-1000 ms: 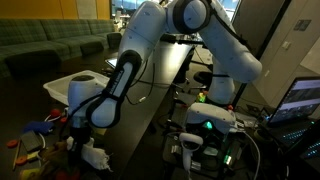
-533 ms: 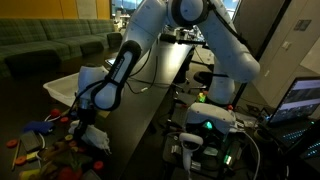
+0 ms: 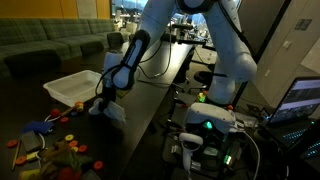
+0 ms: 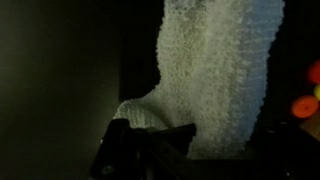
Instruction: Use the towel to sweep the things on the table to the left and then put the towel in the white bin
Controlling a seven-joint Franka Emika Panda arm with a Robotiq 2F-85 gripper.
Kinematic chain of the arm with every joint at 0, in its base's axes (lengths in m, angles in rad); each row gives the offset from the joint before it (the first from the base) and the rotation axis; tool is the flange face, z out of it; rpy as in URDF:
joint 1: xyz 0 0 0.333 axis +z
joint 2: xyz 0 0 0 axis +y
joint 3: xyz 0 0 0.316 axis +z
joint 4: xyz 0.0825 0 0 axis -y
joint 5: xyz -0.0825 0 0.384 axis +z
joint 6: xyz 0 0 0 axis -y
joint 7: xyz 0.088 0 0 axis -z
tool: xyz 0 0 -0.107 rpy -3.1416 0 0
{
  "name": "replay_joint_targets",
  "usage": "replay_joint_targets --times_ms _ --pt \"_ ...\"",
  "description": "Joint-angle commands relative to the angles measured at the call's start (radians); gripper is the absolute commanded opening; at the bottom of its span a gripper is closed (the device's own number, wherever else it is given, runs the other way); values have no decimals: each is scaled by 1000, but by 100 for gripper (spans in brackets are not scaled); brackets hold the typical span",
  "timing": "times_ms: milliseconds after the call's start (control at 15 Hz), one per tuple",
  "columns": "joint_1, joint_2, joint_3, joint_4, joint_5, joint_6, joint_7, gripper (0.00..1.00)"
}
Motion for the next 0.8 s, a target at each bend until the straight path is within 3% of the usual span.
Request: replay_joint_targets --times_ms 0,200,333,733 --pt "22 -23 -111 -40 -31 11 51 0" --pt "50 65 -202 57 -25 -2 119 0" --pt "105 148 -271 141 -29 7 189 0" --pt "260 403 -350 443 -43 -68 297 0"
